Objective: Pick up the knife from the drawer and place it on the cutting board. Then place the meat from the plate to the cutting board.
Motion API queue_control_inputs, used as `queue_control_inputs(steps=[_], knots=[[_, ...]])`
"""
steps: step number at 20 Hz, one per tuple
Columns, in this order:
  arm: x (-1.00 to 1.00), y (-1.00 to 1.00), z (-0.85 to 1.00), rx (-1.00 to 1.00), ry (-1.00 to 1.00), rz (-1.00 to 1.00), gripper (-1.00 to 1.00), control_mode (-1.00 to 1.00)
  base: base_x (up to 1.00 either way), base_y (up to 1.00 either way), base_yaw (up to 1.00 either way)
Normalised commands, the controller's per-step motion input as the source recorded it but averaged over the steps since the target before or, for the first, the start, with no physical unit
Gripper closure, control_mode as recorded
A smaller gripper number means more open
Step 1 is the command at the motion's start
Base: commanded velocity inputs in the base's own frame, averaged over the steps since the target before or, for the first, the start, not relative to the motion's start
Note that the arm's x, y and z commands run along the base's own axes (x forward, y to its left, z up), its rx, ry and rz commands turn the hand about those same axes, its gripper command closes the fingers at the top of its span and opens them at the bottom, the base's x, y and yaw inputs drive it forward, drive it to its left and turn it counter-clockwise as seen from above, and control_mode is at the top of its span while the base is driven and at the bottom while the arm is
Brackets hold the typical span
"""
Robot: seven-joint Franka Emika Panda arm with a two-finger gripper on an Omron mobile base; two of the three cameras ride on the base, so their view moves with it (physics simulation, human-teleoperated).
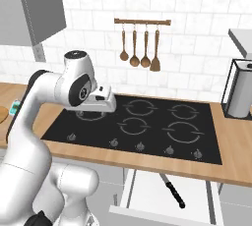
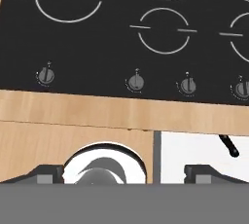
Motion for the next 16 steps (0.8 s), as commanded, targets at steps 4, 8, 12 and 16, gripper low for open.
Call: queue_control_inputs(steps=[4,8,12,16], knots=[[0.0,-1.0,-0.05,0.01,0.02,-0.08,-1.0,-1.0,0.0,0.0,0.0],[0.0,-1.0,-0.02,0.02,0.02,-0.07,-1.0,-1.0,0.0,0.0,0.0],[0.03,-1.0,-0.01,0.03,0.02,-0.06,-1.0,-1.0,0.0,0.0,0.0],[0.02,-0.87,-0.09,0.02,0.03,-0.04,-1.0,-1.0,0.0,0.0,0.0]])
